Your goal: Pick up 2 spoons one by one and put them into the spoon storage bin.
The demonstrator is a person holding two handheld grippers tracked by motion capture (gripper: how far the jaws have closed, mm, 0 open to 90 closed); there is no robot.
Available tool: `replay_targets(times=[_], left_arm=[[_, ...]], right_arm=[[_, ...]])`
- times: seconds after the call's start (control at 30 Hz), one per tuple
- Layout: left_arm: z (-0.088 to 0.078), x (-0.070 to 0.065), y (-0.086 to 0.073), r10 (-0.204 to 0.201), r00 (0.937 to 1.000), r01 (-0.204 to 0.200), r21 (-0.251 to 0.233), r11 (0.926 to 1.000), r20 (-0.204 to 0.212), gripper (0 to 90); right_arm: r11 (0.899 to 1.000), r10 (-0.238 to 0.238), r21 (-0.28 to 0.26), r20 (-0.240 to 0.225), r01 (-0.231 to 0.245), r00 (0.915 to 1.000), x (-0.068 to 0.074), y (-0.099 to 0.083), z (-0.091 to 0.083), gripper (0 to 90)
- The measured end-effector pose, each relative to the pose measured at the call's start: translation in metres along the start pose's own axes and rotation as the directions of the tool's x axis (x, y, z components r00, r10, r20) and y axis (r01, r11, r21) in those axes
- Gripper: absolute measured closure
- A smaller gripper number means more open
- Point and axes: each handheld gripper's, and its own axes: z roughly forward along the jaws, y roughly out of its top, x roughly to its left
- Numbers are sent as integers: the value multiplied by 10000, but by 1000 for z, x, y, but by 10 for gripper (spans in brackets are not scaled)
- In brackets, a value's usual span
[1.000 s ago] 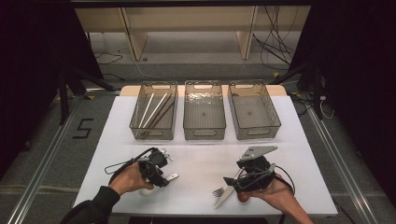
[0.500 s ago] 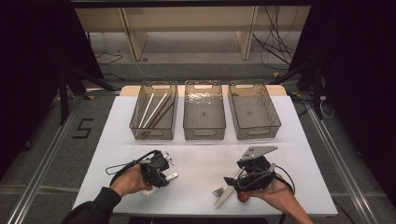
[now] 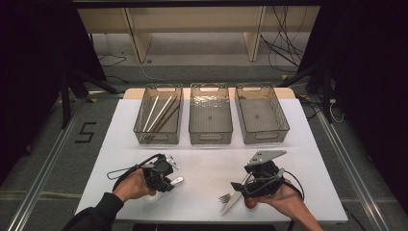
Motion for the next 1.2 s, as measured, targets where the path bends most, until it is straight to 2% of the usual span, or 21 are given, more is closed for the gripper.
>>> replay_targets(times=[0.23,0.47,0.53,0.63,0.73,0.9,1.0,1.13,1.2], left_arm=[[-8,3,0,-102,9999,104,-496,9987,34,746],[-19,7,2,-474,9989,467,-1387,9892,-13,746],[-22,8,3,-527,9985,542,-1451,9879,143,746],[-26,11,4,-714,9969,762,-1741,9818,337,746],[-32,12,8,-711,9972,744,-1902,9789,237,746],[-42,16,19,-839,9963,856,-2338,9685,175,745],[-46,22,28,-924,9957,923,-2564,9622,116,745],[-49,33,37,-1280,9917,1268,-2845,9503,145,745],[-51,38,42,-1363,9906,1346,-2919,9469,149,745]], right_arm=[[10000,5,3,1,-5,10000,0,0,0,270],[10000,-5,1,9,5,10000,-1,0,0,270],[10000,32,9,24,-32,10000,-1,0,0,270],[10000,30,3,16,-30,10000,-1,0,-1,270],[10000,66,-24,8,-66,10000,-1,0,-1,270],[9999,92,-45,3,-92,10000,-1,0,-1,270],[10000,72,-67,8,-72,10000,-2,1,-1,270],[9999,57,-120,-11,-57,10000,-1,1,-3,269],[9998,91,-149,8,-90,10000,-2,1,-3,269]])
